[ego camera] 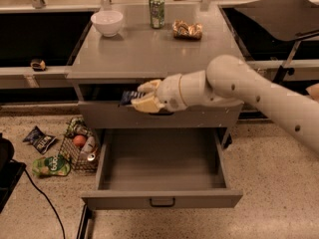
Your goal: Place rxbar blueberry into middle drawer
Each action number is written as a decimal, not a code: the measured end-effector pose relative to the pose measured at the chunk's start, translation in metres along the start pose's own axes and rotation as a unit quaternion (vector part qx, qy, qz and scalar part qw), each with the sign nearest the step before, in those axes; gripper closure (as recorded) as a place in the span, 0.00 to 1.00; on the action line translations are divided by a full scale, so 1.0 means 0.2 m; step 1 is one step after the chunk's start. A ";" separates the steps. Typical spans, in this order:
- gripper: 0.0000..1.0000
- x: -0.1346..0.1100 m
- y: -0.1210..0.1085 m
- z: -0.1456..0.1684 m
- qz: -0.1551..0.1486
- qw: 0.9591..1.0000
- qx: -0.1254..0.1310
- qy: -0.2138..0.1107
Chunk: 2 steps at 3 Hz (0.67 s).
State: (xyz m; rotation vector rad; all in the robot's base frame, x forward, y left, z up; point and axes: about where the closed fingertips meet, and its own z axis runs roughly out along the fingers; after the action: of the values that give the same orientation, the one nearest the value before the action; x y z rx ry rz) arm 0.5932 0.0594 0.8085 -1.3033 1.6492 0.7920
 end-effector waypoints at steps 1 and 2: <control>1.00 0.31 0.12 0.10 0.046 0.999 0.005 0.005; 1.00 0.59 0.21 0.21 0.096 0.995 -0.001 -0.004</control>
Offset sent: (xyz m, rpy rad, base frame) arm -0.0537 -0.0071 -0.1872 0.1023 0.2503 -0.1230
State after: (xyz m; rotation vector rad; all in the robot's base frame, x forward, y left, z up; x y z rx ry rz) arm 0.5536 0.0576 0.6821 -1.1525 1.7860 0.9105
